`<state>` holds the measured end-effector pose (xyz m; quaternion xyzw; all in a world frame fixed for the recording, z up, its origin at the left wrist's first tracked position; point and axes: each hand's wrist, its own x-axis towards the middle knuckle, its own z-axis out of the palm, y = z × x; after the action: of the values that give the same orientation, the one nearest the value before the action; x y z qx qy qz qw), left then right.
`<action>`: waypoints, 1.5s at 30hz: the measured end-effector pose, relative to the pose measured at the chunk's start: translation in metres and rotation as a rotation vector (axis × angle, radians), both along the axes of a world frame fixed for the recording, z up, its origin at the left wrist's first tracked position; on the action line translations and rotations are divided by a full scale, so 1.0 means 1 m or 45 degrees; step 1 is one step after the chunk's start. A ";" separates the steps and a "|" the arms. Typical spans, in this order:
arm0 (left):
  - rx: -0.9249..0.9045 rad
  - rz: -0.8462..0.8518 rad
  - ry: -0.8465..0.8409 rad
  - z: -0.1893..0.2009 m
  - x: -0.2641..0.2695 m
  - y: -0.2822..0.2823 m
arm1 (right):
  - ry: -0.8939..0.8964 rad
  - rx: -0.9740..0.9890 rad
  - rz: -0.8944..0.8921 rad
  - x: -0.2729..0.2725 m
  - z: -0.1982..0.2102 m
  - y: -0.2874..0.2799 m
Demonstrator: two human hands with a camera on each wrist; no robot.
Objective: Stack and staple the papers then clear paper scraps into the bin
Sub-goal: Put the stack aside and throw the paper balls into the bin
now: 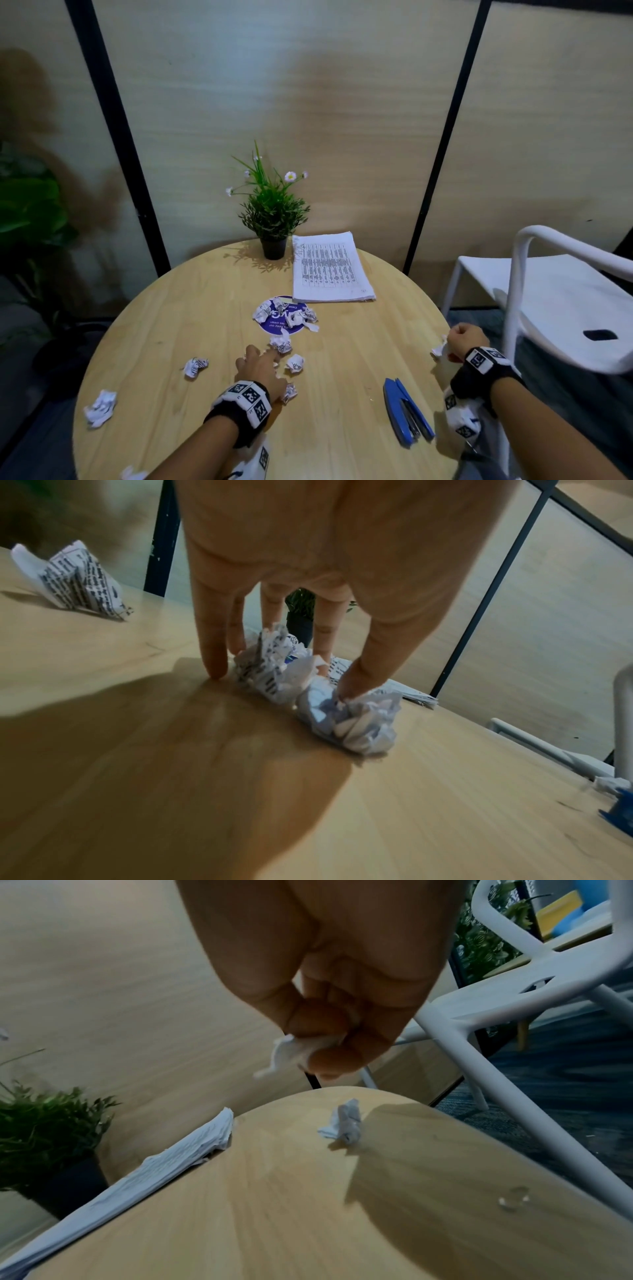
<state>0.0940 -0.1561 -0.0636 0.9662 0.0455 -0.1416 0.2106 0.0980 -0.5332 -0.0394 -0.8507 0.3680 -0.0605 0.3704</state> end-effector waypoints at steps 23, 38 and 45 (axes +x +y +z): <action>-0.380 0.074 -0.175 0.005 0.014 0.010 | 0.588 -0.219 0.389 0.012 -0.024 0.011; -0.503 0.002 -0.138 0.012 -0.003 0.033 | 0.185 -0.233 0.767 0.026 0.022 0.109; -0.264 -0.080 -0.040 0.024 -0.013 0.054 | 0.372 -0.468 1.496 -0.002 0.025 0.222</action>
<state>0.0810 -0.1023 -0.0393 0.9422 -0.0030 -0.1370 0.3057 0.0957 -0.3115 -0.0145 -0.9600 -0.1300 0.2076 0.1355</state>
